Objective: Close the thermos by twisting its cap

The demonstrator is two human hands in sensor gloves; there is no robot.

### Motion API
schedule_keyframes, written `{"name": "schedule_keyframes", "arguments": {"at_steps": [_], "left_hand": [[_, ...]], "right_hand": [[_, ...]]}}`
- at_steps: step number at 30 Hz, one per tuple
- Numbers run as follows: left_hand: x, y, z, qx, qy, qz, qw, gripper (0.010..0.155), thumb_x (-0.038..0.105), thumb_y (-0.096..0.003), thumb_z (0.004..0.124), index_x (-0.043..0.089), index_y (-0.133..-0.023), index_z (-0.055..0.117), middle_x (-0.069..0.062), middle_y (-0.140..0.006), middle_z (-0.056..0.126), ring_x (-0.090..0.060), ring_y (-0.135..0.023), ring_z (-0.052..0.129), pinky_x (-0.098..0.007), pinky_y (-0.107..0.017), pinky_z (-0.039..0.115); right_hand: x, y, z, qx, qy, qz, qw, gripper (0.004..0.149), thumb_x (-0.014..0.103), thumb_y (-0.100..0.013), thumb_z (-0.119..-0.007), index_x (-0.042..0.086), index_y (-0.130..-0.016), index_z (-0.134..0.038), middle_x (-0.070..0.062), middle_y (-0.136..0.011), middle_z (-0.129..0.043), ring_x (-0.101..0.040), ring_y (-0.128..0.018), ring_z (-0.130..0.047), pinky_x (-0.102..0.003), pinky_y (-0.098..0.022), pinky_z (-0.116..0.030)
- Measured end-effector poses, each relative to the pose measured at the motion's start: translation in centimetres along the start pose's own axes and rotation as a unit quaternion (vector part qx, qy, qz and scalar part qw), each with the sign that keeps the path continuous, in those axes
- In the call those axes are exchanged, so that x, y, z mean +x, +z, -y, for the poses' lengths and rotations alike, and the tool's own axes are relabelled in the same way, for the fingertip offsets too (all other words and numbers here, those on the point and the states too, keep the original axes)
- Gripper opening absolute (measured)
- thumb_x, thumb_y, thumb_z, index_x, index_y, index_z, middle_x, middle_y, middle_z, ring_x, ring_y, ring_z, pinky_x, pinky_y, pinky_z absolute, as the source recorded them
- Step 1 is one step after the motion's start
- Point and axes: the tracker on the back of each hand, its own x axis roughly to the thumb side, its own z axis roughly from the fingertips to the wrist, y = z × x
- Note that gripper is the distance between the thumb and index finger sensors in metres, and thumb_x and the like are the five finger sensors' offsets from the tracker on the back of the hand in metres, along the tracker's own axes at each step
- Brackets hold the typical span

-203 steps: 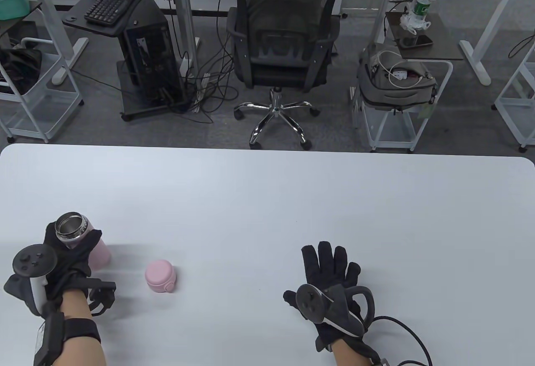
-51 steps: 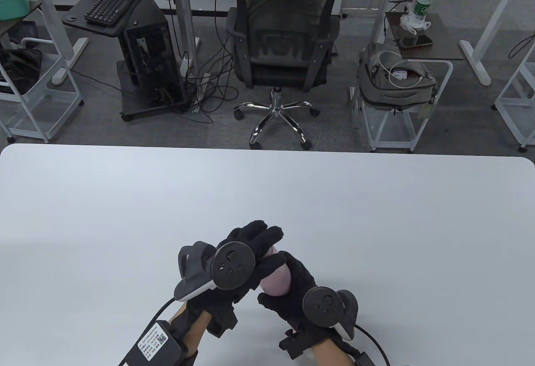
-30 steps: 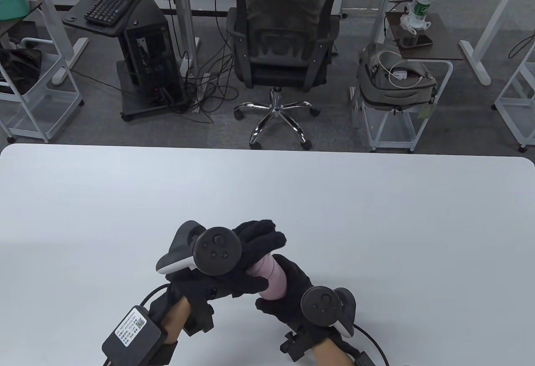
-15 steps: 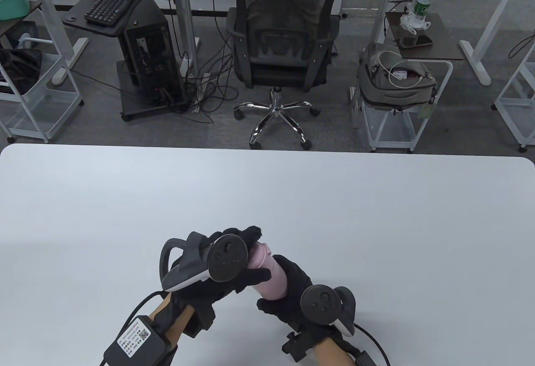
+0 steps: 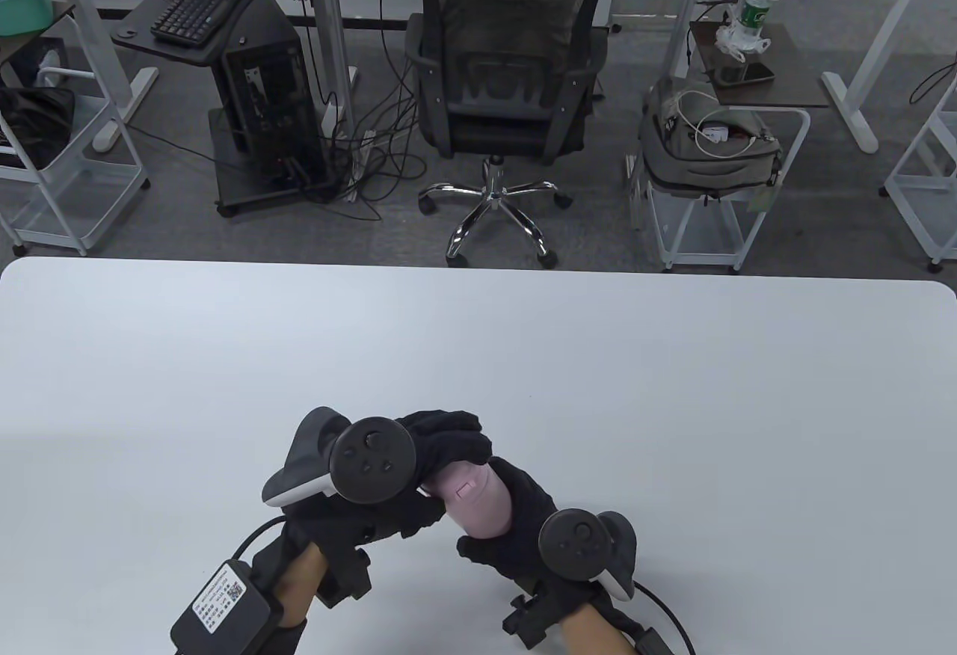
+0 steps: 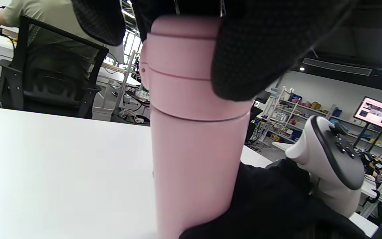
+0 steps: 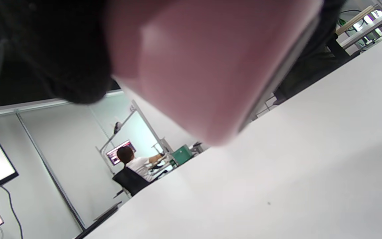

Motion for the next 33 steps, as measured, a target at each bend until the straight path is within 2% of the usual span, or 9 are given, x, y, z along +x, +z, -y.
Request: {"name": "schedule_keyframes", "arguments": {"at_steps": [2,4,6,9,11,15,22,27,33], "left_hand": [[0.1,0.1,0.1,-0.008,-0.012,0.001,1.0,0.081,0.034,-0.0448,0.096,0.049,-0.112,0.054,0.009,-0.128,0.052,-0.028,-0.119,0.057,-0.06,-0.083,0.057],[0.1,0.2,0.0,-0.005,-0.006,-0.02,1.0,0.093,0.064,-0.0459,0.088,0.042,-0.121,0.037,-0.01,-0.132,0.041,-0.046,-0.116,0.051,-0.064,-0.081,0.055],[0.0,0.3,-0.1,0.022,0.015,-0.095,0.995,0.097,0.081,-0.0494,0.067,0.027,-0.124,0.036,-0.025,-0.126,0.048,-0.048,-0.11,0.062,-0.063,-0.077,0.06],[0.3,-0.2,-0.2,0.031,-0.032,-0.191,0.98,0.096,0.085,-0.0517,0.058,0.021,-0.122,0.048,-0.025,-0.108,0.078,-0.04,-0.089,0.089,-0.059,-0.066,0.075],[0.6,-0.8,0.0,-0.013,-0.057,-0.22,0.974,0.097,0.087,-0.051,0.056,0.02,-0.121,0.053,-0.02,-0.1,0.087,-0.033,-0.081,0.095,-0.056,-0.062,0.079],[1.1,-1.3,0.2,-0.002,-0.054,-0.231,0.971,0.097,0.088,-0.0502,0.058,0.018,-0.117,0.06,-0.013,-0.088,0.095,-0.025,-0.069,0.099,-0.052,-0.055,0.083],[1.5,-1.9,0.4,0.008,-0.061,-0.224,0.973,0.091,0.081,-0.0512,0.073,0.018,-0.116,0.06,-0.012,-0.089,0.094,-0.021,-0.069,0.099,-0.05,-0.056,0.084],[1.1,-1.7,0.6,0.013,-0.007,-0.168,0.986,0.084,0.068,-0.0521,0.083,0.02,-0.117,0.056,-0.016,-0.103,0.083,-0.026,-0.084,0.092,-0.054,-0.067,0.077],[0.5,-1.4,0.8,-0.001,0.061,-0.09,0.994,0.082,0.048,-0.0498,0.092,0.025,-0.118,0.052,-0.011,-0.116,0.07,-0.031,-0.102,0.078,-0.055,-0.077,0.067]], "right_hand": [[0.0,0.0,0.0,-0.001,0.001,0.0,1.0,0.117,0.057,-0.027,-0.086,0.001,-0.11,-0.024,-0.033,-0.11,-0.038,-0.056,-0.097,-0.052,-0.064,-0.065,-0.061],[0.0,0.0,0.0,-0.004,0.006,0.0,1.0,0.117,0.057,-0.027,-0.086,0.001,-0.11,-0.024,-0.033,-0.11,-0.038,-0.056,-0.097,-0.052,-0.064,-0.065,-0.061],[0.1,0.0,0.0,-0.003,0.01,0.001,1.0,0.117,0.057,-0.027,-0.086,0.001,-0.11,-0.024,-0.033,-0.11,-0.038,-0.056,-0.097,-0.052,-0.064,-0.065,-0.061],[0.1,0.0,0.0,-0.005,0.016,0.001,1.0,0.117,0.057,-0.027,-0.086,0.001,-0.11,-0.024,-0.033,-0.11,-0.038,-0.056,-0.097,-0.052,-0.064,-0.065,-0.061],[0.1,0.1,-0.1,-0.006,0.019,-0.001,1.0,0.117,0.057,-0.027,-0.086,0.001,-0.11,-0.024,-0.033,-0.11,-0.038,-0.057,-0.097,-0.052,-0.064,-0.065,-0.061],[0.1,0.1,-0.1,-0.007,0.023,-0.004,1.0,0.117,0.057,-0.027,-0.086,0.001,-0.109,-0.024,-0.033,-0.109,-0.038,-0.057,-0.097,-0.052,-0.064,-0.065,-0.061],[-0.1,0.1,0.0,-0.01,0.016,-0.012,1.0,0.117,0.057,-0.027,-0.086,0.001,-0.109,-0.024,-0.033,-0.109,-0.038,-0.057,-0.097,-0.052,-0.064,-0.065,-0.061],[-0.1,0.0,0.0,-0.008,0.004,-0.015,1.0,0.118,0.057,-0.027,-0.086,0.001,-0.11,-0.024,-0.033,-0.11,-0.038,-0.057,-0.097,-0.052,-0.064,-0.065,-0.061],[0.0,0.0,-0.1,-0.005,0.002,-0.01,1.0,0.118,0.057,-0.026,-0.086,0.001,-0.11,-0.024,-0.033,-0.11,-0.038,-0.056,-0.097,-0.052,-0.064,-0.065,-0.061]]}}
